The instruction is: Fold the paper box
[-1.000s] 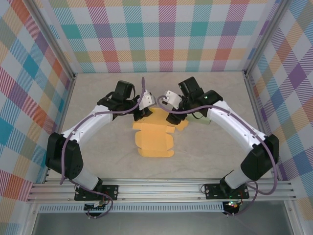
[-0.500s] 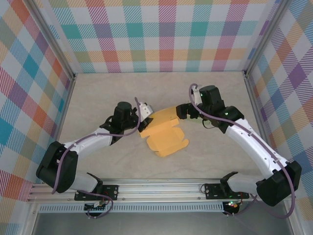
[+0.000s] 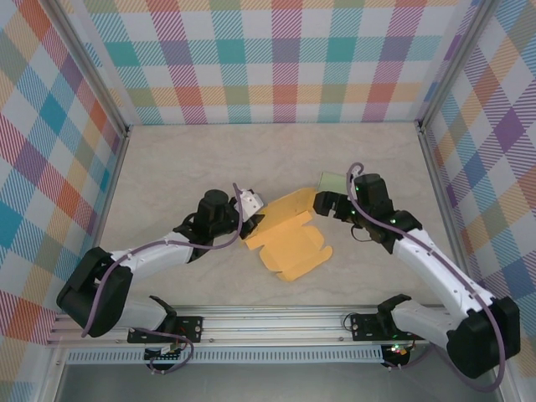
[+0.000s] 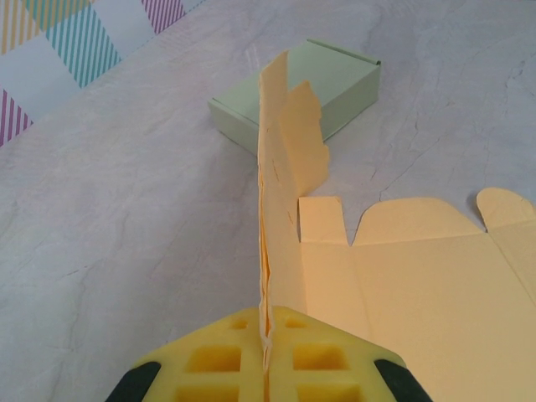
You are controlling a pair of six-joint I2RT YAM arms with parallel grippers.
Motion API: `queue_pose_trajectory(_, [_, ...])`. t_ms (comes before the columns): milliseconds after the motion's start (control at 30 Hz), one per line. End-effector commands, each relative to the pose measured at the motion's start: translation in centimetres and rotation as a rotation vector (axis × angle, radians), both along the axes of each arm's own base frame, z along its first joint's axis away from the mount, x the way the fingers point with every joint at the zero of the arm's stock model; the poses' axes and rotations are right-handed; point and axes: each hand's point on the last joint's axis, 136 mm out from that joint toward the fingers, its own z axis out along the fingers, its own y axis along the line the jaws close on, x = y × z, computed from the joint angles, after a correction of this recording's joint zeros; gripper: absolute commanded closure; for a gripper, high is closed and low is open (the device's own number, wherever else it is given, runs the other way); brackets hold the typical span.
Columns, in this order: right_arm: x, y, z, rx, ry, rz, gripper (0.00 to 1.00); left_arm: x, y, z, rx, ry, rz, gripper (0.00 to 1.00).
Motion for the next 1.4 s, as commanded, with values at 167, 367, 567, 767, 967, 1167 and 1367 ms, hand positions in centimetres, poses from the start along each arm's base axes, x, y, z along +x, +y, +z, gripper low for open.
queue_pose_trajectory(167, [5.6, 4.6, 3.2, -0.028, -0.162, 0.239, 0.00, 0.3, -0.1, -1.5, 0.064, 0.012, -0.011, 0.98])
queue_pose_trajectory(367, [9.6, 6.5, 2.8, -0.010, -0.128, 0.293, 0.00, 0.3, -0.2, -2.1, 0.076, 0.018, -0.017, 0.98])
queue_pose_trajectory(567, [12.0, 7.5, 0.8, 0.025, -0.060, 0.283, 0.00, 0.7, 0.4, -1.6, 0.079, -0.017, 0.019, 0.98])
queue_pose_trajectory(767, [12.1, 8.6, -0.4, 0.124, 0.020, 0.292, 0.03, 1.6, 0.9, -0.6, 0.070, -0.078, 0.067, 0.98])
queue_pose_trajectory(967, [10.8, 8.9, 0.1, 0.216, 0.051, 0.288, 0.15, 2.1, 0.8, -0.2, 0.083, -0.100, 0.074, 0.98])
queue_pose_trajectory(1167, [9.5, 9.4, 0.0, 0.295, 0.117, 0.283, 0.20, 2.8, 0.9, 0.8, 0.083, -0.142, 0.096, 0.98])
queue_pose_trajectory(1367, [8.4, 9.2, -0.1, 0.348, 0.191, 0.234, 0.22, 3.4, 0.5, 0.7, 0.102, -0.150, 0.088, 0.98])
